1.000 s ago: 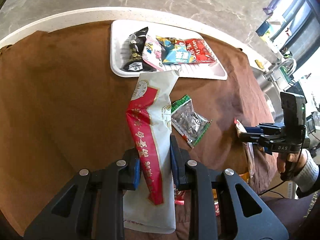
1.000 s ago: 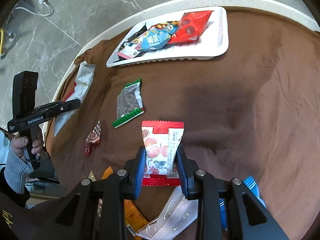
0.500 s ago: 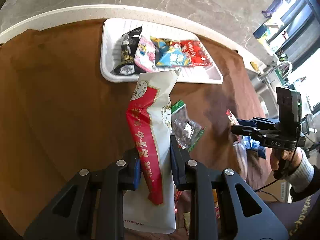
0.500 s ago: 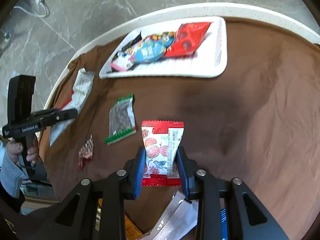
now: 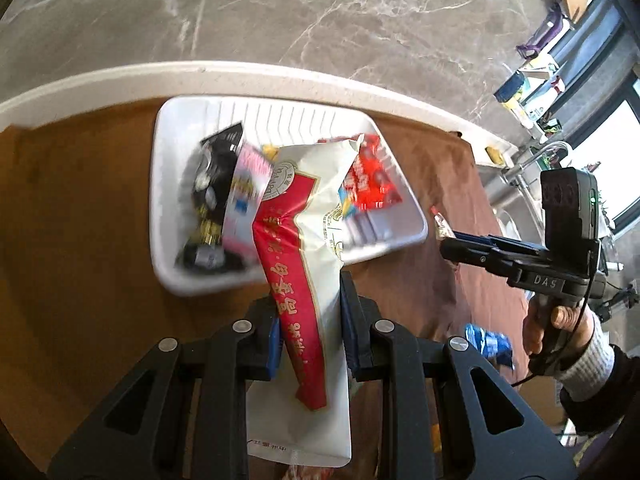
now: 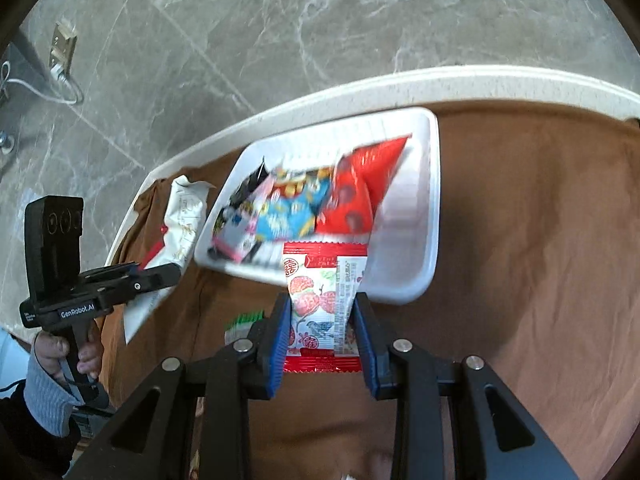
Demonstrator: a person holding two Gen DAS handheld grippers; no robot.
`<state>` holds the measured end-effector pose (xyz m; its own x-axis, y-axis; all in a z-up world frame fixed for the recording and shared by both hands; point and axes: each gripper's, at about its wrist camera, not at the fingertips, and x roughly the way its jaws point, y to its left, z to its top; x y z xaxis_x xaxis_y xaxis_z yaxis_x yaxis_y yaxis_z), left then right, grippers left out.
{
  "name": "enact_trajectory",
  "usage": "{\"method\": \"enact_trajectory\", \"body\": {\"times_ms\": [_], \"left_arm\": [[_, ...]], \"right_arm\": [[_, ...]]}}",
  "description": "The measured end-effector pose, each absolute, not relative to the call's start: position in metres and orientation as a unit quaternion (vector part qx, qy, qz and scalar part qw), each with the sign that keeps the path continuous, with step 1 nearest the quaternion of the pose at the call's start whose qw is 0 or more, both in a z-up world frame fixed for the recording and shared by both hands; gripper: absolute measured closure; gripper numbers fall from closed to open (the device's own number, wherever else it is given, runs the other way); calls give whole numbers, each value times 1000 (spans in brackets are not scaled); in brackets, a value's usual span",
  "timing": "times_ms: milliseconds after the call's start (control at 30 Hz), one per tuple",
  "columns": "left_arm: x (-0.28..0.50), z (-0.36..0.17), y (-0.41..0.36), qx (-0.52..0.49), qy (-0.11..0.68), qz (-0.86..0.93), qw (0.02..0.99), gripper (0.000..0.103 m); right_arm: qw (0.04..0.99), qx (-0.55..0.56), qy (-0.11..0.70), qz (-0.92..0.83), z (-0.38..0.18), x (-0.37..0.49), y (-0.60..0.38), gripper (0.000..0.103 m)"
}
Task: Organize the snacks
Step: 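Carry both packets into the white tray and open both grippers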
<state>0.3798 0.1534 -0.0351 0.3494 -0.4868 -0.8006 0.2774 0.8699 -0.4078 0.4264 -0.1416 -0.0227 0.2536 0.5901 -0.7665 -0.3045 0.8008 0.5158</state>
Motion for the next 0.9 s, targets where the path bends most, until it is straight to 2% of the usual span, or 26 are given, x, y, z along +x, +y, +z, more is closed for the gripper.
{"method": "enact_trajectory", "body": {"times_ms": [400,500,533,567,900], "left_arm": [[454,-55,131,-92,528,-217,816,81],[464,-62,127,-77,528,-201,822,81],[467,-65,125,-71,531,-194,822,81],[469,-66,124,-64,534,-191,821,81],[474,-50,131,-61,493,-180,849,80]], "right_arm": [[801,162,530,227,-37,485,-147,69],[803,148,535,215,-43,496,-142,64],[806,142,536,208,-44,498,-140,54],[809,135,534,204,-44,500,-138,49],[826,119,501,229,-15,477,-134,47]]}}
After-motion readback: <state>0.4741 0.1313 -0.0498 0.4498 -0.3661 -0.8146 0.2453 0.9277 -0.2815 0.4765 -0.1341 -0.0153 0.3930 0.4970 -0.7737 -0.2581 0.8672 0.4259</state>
